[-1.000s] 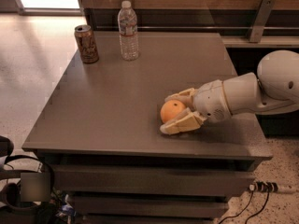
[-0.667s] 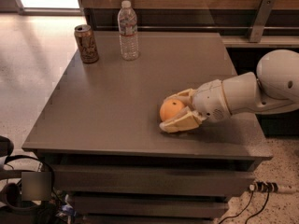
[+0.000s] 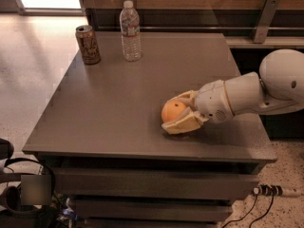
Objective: Move orange can near water bottle
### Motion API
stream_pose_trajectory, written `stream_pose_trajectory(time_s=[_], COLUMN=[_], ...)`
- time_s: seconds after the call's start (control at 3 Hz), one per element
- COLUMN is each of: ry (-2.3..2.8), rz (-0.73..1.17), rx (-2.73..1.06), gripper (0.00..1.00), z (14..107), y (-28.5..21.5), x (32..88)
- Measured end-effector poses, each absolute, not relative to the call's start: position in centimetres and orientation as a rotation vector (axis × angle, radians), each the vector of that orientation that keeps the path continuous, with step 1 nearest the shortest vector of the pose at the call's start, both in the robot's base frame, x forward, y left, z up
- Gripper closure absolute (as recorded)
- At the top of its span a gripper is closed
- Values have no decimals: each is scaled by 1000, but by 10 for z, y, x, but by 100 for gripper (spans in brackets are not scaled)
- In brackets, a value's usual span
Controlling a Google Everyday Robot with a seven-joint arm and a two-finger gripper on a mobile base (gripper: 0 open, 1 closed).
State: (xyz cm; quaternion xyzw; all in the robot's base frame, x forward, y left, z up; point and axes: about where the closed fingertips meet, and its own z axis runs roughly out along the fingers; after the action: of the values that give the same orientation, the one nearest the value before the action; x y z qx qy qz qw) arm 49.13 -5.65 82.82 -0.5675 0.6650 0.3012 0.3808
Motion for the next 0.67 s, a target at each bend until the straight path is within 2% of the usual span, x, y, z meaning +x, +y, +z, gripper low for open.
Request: stream_pose_trajectory(time_s=[0.67], ry=[1773], rz=[746], rx=[-1342], gripper=[100], z=[854], y=[-87], x=[548])
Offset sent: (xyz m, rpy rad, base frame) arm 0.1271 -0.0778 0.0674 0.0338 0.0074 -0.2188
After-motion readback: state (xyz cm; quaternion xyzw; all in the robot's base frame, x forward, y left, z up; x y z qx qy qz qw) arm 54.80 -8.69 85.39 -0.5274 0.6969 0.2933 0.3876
